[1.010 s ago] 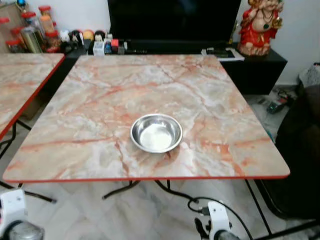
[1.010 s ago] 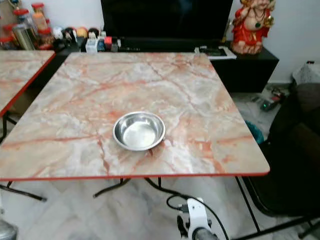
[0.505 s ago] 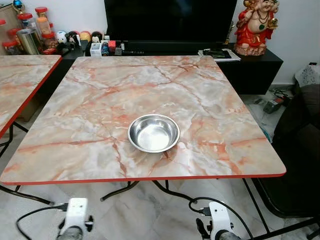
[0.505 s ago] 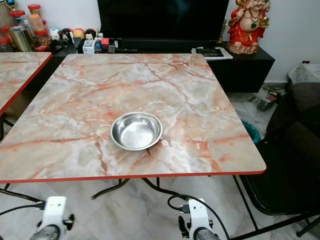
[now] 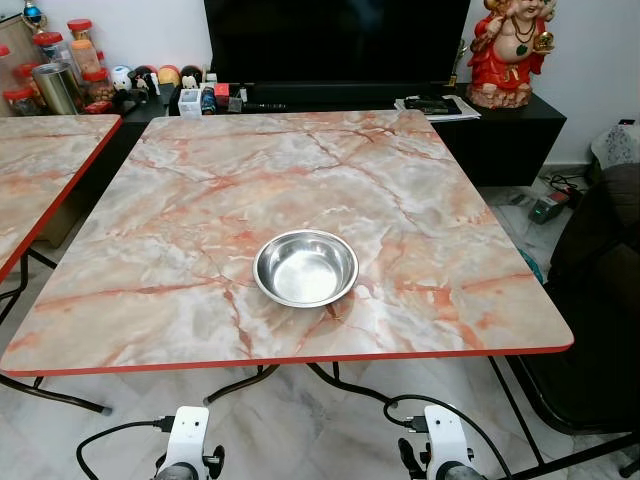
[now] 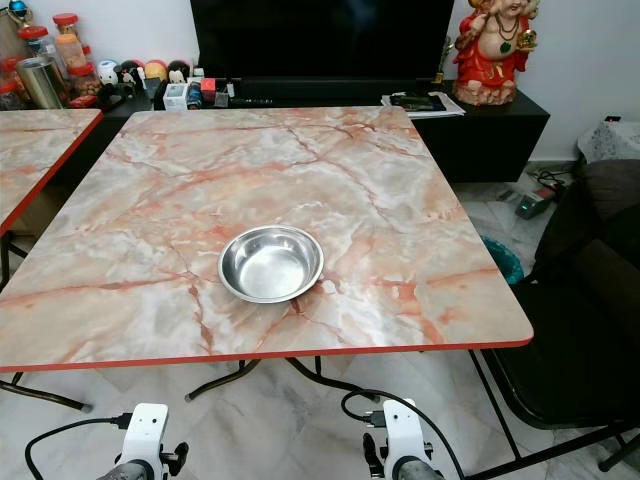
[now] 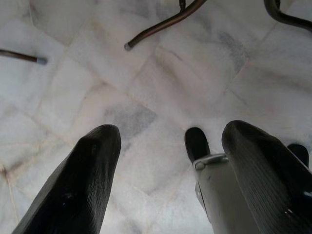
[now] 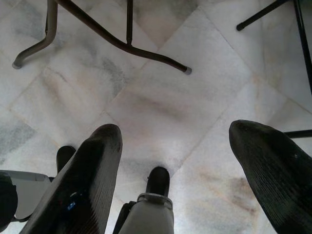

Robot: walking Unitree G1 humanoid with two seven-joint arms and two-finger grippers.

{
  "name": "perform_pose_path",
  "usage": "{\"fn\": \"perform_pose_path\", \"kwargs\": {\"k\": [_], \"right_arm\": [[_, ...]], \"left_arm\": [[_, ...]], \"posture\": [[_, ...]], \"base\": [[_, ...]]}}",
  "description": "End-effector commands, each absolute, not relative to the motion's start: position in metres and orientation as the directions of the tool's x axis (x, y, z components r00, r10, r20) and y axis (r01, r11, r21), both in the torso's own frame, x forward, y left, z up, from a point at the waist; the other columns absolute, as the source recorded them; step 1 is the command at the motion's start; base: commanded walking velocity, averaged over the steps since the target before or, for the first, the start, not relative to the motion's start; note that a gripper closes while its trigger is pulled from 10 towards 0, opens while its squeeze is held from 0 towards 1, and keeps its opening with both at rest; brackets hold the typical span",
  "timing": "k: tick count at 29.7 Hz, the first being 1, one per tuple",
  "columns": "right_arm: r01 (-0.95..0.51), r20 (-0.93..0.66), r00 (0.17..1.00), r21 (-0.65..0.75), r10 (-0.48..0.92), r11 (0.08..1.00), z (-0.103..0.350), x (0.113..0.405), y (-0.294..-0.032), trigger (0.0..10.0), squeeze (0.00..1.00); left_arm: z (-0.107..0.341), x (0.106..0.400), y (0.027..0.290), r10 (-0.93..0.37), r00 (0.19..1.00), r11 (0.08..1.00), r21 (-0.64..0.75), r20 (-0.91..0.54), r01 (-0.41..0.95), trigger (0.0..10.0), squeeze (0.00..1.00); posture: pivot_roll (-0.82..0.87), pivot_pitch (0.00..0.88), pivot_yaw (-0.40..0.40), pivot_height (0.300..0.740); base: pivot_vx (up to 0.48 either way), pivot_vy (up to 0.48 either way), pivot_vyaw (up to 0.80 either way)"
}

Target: Setting the table

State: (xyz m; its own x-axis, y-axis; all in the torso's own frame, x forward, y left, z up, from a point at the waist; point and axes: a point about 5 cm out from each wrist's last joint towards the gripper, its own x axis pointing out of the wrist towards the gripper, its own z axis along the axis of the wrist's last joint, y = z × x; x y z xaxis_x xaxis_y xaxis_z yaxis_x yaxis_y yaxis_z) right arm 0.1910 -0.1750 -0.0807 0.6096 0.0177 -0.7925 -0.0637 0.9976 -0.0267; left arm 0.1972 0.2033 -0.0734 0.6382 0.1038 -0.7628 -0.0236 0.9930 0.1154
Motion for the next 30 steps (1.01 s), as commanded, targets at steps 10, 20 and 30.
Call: {"fn": "perform_pose_path", "kwargs": {"k": [10,20,30], "right_arm": [[-0.027,-0.791,0.612,-0.031,-0.007,0.999,-0.0790,0.1935,-0.1822,10.0,0.00],[-0.029,-0.795,0.606,-0.023,0.000,0.999,-0.0812,0.1898,-0.1780,10.0,0.00],[-0.021,-0.793,0.609,-0.017,0.000,1.000,-0.0808,0.1909,-0.1763,10.0,0.00]], "left_arm": [[-0.0795,0.1859,0.2040,0.111,0.607,0.994,0.089,-0.787,-0.067,10.0,0.00],[-0.0808,0.1822,0.2066,0.114,0.599,0.993,0.094,-0.793,-0.065,10.0,0.00],[-0.0799,0.1838,0.2070,0.112,0.603,0.993,0.104,-0.790,-0.048,10.0,0.00]], "posture": [[-0.04,0.000,0.017,0.740],[-0.03,0.000,0.026,0.740],[-0.04,0.000,0.037,0.740]], "base": [[0.000,0.075,0.00],[0.000,0.367,0.00],[0.000,0.449,0.00]]}}
